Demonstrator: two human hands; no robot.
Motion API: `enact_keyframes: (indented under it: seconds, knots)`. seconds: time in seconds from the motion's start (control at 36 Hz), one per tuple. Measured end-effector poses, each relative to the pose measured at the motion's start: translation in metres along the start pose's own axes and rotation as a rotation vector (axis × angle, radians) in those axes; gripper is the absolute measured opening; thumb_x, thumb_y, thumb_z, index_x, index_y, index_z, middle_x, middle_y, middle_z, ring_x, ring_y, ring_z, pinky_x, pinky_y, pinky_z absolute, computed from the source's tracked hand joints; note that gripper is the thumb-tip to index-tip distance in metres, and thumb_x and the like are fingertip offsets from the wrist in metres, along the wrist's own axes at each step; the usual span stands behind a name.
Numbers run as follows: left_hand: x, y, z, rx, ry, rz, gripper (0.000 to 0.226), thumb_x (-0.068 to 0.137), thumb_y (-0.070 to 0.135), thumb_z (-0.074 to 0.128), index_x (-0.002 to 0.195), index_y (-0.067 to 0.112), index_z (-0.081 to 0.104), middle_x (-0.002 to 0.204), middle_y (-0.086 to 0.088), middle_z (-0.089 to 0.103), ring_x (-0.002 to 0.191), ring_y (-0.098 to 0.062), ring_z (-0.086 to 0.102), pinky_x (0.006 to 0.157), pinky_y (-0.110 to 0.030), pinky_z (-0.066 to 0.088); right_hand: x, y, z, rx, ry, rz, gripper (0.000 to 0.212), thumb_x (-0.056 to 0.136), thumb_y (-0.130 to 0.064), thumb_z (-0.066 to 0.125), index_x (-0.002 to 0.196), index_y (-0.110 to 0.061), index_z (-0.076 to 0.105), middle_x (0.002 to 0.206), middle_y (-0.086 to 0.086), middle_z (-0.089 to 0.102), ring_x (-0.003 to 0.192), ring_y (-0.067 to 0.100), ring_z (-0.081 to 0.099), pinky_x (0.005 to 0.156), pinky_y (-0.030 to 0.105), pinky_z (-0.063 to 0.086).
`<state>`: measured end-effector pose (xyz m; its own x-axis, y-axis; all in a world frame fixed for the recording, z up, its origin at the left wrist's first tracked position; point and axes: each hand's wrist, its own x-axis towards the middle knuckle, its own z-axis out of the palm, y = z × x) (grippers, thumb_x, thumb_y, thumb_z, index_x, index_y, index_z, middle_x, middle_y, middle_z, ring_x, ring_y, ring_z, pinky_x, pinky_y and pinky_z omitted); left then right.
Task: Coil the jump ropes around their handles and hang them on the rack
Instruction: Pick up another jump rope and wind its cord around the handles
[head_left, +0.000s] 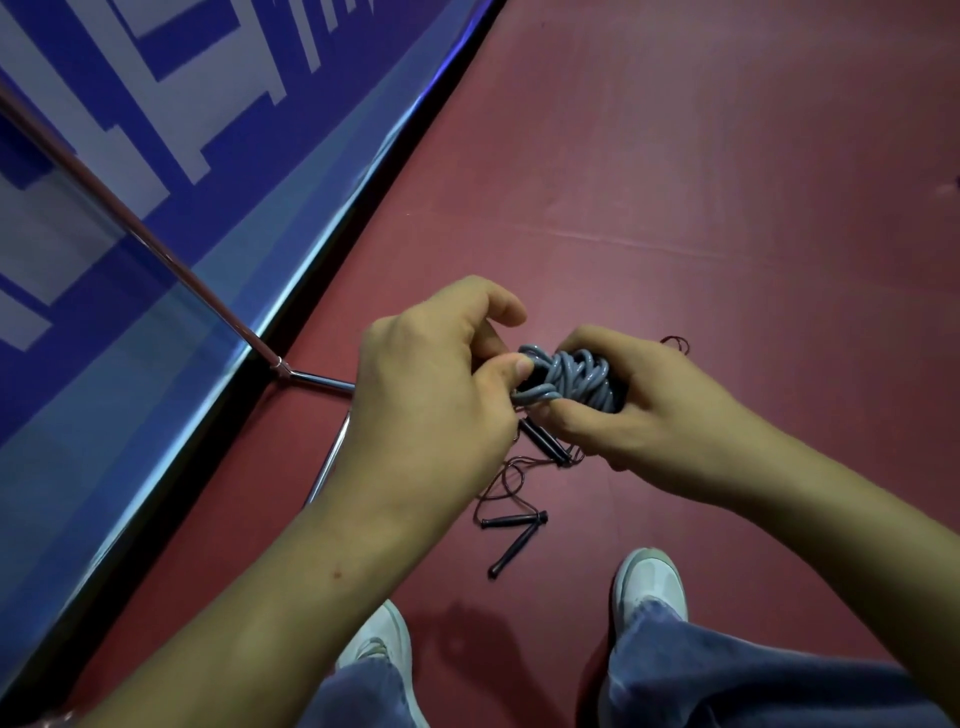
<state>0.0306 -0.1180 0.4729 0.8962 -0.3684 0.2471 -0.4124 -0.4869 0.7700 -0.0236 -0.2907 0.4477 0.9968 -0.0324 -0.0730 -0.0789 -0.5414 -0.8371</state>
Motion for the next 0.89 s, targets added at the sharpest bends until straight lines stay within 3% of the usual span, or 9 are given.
enact_keyframes:
  seconds: [0.11, 0.22, 0.33, 0.47, 0.53, 0.61, 0.64, 0.78, 0.89]
  knots:
    - [0.001, 0.001, -0.002, 0.046, -0.041, -0.005, 0.032, 0.086, 0.013, 0.079, 0.115, 0.025, 0.075, 0.070, 0.013, 0.068, 0.073, 0.000, 0.065, 0.070, -0.010, 0.051, 0.002, 0.000, -0.003, 0.037, -0.042, 0.006, 0.026, 0.083, -0.044, 0.072, 0.097, -0.024, 0.062, 0.069, 0.002, 0.068, 0.052, 0.009, 0.060, 0.051, 0.028, 0.049]
    - [0.001, 0.002, -0.004, 0.077, -0.073, -0.025, 0.039, 0.087, 0.018, 0.078, 0.125, 0.025, 0.072, 0.076, 0.014, 0.071, 0.076, -0.001, 0.066, 0.078, -0.012, 0.050, 0.004, -0.002, -0.007, 0.134, -0.111, 0.030, 0.027, 0.086, -0.035, 0.076, 0.101, -0.017, 0.063, 0.064, 0.000, 0.066, 0.049, 0.007, 0.057, 0.047, 0.017, 0.044]
    - [0.001, 0.002, -0.005, 0.089, -0.075, -0.036, 0.040, 0.088, 0.020, 0.077, 0.127, 0.027, 0.070, 0.077, 0.015, 0.071, 0.079, 0.001, 0.066, 0.078, -0.009, 0.048, 0.003, -0.005, -0.009, 0.162, -0.138, 0.027, 0.041, 0.078, -0.048, 0.073, 0.103, -0.017, 0.063, 0.064, 0.003, 0.065, 0.050, 0.007, 0.058, 0.047, 0.018, 0.044]
    - [0.000, 0.004, -0.004, 0.140, -0.053, 0.001, 0.038, 0.089, 0.016, 0.076, 0.127, 0.023, 0.071, 0.074, 0.014, 0.069, 0.080, 0.002, 0.064, 0.070, -0.001, 0.043, 0.003, -0.007, -0.008, 0.212, -0.124, 0.037, 0.043, 0.079, -0.047, 0.070, 0.103, -0.012, 0.061, 0.062, 0.000, 0.061, 0.050, 0.009, 0.056, 0.048, 0.019, 0.044]
    - [0.000, 0.004, -0.002, 0.191, -0.056, 0.037, 0.032, 0.090, 0.014, 0.074, 0.122, 0.019, 0.074, 0.078, 0.008, 0.070, 0.072, -0.007, 0.064, 0.070, -0.011, 0.049, 0.003, -0.007, -0.009, 0.213, -0.108, 0.036, 0.044, 0.080, -0.047, 0.069, 0.103, -0.010, 0.061, 0.062, 0.001, 0.059, 0.050, 0.011, 0.054, 0.047, 0.022, 0.044]
    - [-0.002, -0.001, 0.002, 0.239, -0.041, 0.103, 0.013, 0.089, 0.010, 0.072, 0.101, 0.012, 0.078, 0.078, 0.000, 0.066, 0.072, -0.017, 0.064, 0.068, -0.039, 0.055, 0.003, -0.008, -0.010, 0.190, -0.103, 0.034, 0.045, 0.078, -0.050, 0.069, 0.101, -0.012, 0.060, 0.063, 0.003, 0.059, 0.050, 0.013, 0.053, 0.046, 0.023, 0.044]
    - [-0.002, -0.002, 0.003, 0.233, -0.040, 0.109, 0.013, 0.089, 0.009, 0.071, 0.099, 0.012, 0.078, 0.078, 0.000, 0.065, 0.073, -0.017, 0.063, 0.068, -0.040, 0.054, 0.002, -0.008, -0.011, 0.179, -0.106, 0.034, 0.046, 0.078, -0.052, 0.069, 0.101, -0.013, 0.061, 0.063, 0.004, 0.060, 0.049, 0.014, 0.054, 0.047, 0.024, 0.044]
    - [-0.003, -0.005, 0.005, 0.166, -0.030, 0.114, 0.018, 0.089, 0.007, 0.071, 0.104, 0.014, 0.077, 0.082, 0.004, 0.065, 0.075, -0.012, 0.064, 0.069, -0.028, 0.050, 0.002, -0.006, -0.012, 0.176, -0.122, 0.039, 0.044, 0.080, -0.053, 0.068, 0.099, -0.014, 0.060, 0.063, 0.007, 0.061, 0.048, 0.016, 0.054, 0.046, 0.023, 0.043]
    - [-0.003, -0.005, 0.007, 0.166, -0.011, 0.120, 0.018, 0.088, 0.006, 0.072, 0.103, 0.013, 0.077, 0.082, 0.005, 0.065, 0.074, -0.010, 0.064, 0.073, -0.022, 0.049, 0.002, -0.004, -0.012, 0.196, -0.135, 0.059, 0.034, 0.090, -0.041, 0.070, 0.100, -0.011, 0.058, 0.062, 0.006, 0.060, 0.048, 0.015, 0.053, 0.045, 0.024, 0.042]
